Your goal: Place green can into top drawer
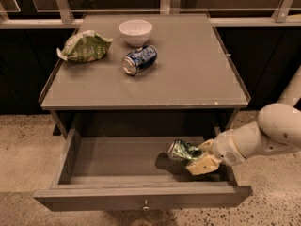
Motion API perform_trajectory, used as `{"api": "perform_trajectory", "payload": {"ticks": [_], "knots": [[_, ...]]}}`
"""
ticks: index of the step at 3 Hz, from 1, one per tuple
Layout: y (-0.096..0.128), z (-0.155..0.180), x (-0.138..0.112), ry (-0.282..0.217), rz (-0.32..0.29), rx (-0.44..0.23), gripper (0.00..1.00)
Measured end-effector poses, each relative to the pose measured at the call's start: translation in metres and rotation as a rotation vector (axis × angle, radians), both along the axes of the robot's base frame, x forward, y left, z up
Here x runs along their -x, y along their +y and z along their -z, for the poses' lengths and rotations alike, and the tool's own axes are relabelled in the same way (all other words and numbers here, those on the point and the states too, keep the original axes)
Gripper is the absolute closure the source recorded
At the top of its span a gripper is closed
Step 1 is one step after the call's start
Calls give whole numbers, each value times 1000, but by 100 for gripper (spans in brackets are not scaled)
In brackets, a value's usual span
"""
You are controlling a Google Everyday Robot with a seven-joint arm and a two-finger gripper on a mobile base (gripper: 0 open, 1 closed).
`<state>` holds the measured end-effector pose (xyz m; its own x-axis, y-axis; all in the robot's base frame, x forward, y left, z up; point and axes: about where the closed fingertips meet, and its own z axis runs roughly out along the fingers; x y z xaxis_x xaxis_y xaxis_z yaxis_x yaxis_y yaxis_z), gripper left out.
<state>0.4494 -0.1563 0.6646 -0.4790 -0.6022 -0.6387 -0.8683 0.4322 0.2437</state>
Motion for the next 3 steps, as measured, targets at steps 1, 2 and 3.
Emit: {"api": "perform_trajectory", "payload": {"ticks": [1, 2, 3], "knots": [[-3, 27, -7, 53, 15, 16, 100], [-3, 29, -7, 56, 15, 16, 81], [-3, 29, -7, 56, 15, 16, 58]]}}
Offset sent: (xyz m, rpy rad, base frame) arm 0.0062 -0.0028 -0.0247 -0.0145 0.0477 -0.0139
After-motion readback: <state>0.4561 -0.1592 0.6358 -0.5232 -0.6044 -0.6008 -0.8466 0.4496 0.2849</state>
